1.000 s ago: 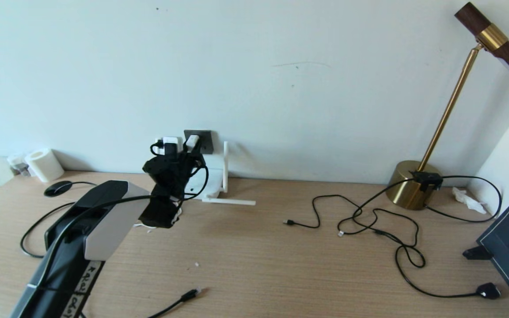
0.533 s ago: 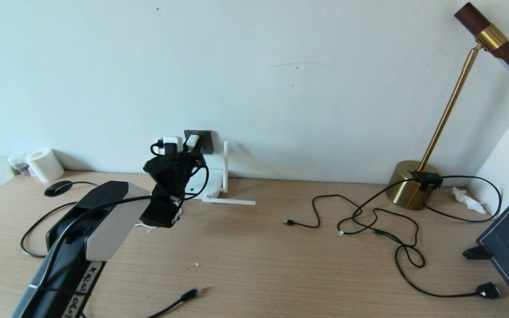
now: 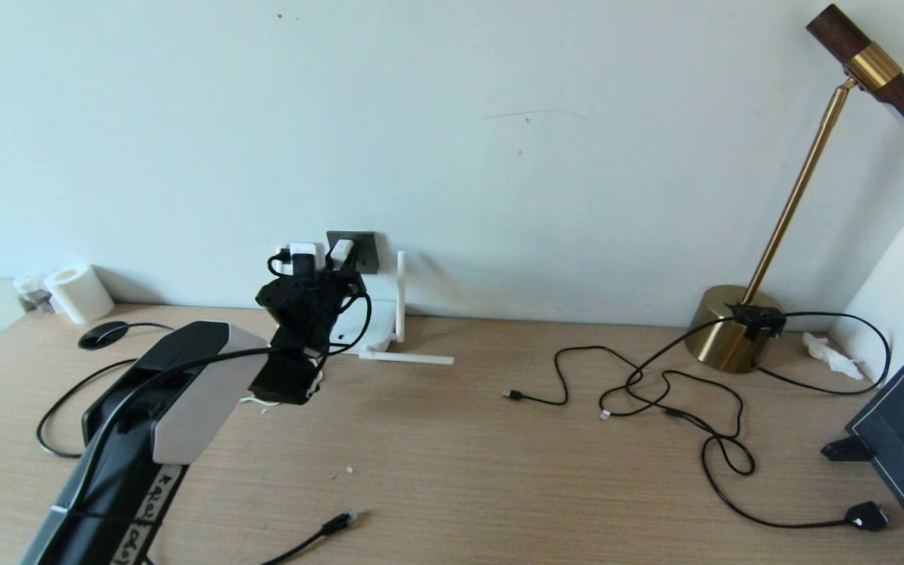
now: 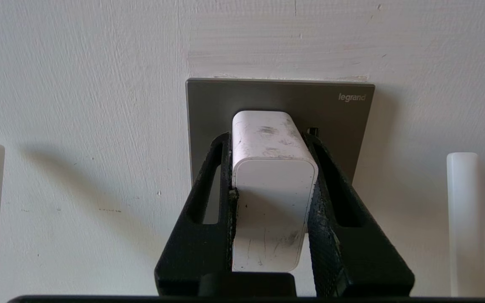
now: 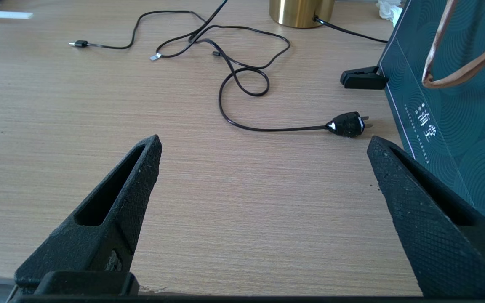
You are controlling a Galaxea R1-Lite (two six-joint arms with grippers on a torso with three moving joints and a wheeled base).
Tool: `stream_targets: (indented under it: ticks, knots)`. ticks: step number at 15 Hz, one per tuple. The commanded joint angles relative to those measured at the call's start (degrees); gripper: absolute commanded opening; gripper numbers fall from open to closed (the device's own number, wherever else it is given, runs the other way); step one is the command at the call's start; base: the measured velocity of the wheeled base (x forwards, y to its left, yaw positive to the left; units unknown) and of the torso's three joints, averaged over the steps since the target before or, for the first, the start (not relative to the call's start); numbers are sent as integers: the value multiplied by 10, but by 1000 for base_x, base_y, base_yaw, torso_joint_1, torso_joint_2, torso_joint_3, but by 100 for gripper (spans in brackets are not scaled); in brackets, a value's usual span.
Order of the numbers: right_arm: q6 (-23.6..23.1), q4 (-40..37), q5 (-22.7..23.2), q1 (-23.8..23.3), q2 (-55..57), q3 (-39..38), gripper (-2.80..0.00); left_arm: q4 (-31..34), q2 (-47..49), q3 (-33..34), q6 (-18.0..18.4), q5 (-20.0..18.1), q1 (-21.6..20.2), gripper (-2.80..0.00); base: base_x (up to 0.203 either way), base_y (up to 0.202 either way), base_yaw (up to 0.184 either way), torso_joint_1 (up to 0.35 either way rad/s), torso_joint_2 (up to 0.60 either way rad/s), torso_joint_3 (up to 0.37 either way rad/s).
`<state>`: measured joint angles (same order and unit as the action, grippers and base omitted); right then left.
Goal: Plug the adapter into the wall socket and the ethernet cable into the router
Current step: Plug plug into socket
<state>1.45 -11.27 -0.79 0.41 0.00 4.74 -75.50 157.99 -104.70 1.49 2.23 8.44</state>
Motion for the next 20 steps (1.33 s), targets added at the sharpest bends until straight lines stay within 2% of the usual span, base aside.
stream_targets:
  ticks: [1,4,5,14,16,20]
  knots:
    - [0,-1,0,0,0,0,0,-4,1,2,0,1,1,-280,0,0,0,0,0,0]
    - [0,-1,0,0,0,0,0,-4,1,4,0,-1,1,-280,0,0,0,0,0,0]
    - [0,-1,0,0,0,0,0,-4,1,3,0,-1,1,0,0,0,0,0,0,0]
    - [0,-1,0,0,0,0,0,-15,-8,10,0,2,2,0,0,0,0,0,0,0]
    - [0,-1,0,0,0,0,0,-26,-28,51,0,4,2,0,0,0,0,0,0,0]
    - [0,-1,0,0,0,0,0,-72,-104,194,-1,-7,5,0,0,0,0,0,0,0]
